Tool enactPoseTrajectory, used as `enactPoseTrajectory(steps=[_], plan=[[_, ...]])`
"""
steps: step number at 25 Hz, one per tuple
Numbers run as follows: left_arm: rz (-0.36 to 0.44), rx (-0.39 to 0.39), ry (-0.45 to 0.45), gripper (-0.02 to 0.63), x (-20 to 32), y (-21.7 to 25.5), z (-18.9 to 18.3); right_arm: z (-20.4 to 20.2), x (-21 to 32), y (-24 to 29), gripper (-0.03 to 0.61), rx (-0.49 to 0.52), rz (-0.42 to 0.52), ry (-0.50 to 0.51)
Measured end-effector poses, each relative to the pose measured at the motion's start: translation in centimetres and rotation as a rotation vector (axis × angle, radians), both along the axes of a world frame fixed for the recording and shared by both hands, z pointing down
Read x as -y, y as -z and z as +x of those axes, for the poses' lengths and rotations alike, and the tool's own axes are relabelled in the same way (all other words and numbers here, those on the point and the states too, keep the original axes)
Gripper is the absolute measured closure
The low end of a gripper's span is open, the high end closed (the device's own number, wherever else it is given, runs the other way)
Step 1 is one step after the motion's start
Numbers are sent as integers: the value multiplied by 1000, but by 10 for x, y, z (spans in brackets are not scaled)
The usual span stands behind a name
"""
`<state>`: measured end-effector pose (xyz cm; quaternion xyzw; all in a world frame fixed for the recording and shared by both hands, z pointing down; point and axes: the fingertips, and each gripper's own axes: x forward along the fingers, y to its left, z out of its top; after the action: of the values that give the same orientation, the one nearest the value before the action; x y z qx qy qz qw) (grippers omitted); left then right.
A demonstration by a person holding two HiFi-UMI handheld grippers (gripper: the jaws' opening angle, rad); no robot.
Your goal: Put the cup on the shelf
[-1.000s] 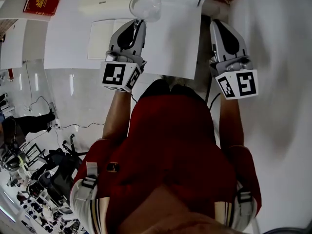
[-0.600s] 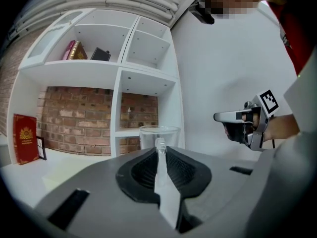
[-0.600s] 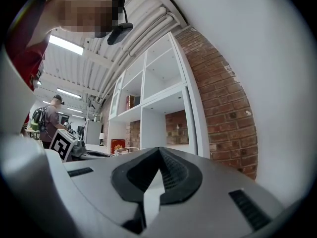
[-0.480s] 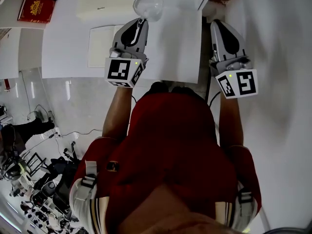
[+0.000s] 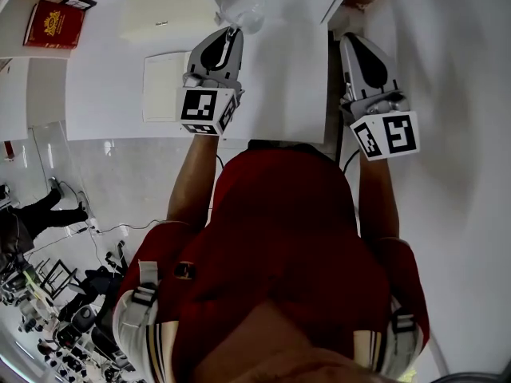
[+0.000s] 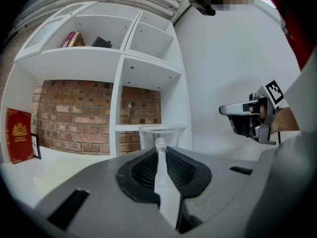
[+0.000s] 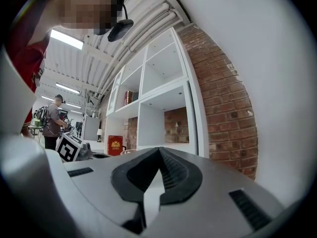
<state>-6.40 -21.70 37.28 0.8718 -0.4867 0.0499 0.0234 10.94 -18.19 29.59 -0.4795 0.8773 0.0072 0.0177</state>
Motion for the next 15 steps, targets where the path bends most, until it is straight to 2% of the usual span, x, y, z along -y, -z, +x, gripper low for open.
enactPoseTrajectory(steps=[15], plan=[[-43, -11, 23, 572, 48, -33, -6, -4, 26, -8, 581, -24, -22, -15]])
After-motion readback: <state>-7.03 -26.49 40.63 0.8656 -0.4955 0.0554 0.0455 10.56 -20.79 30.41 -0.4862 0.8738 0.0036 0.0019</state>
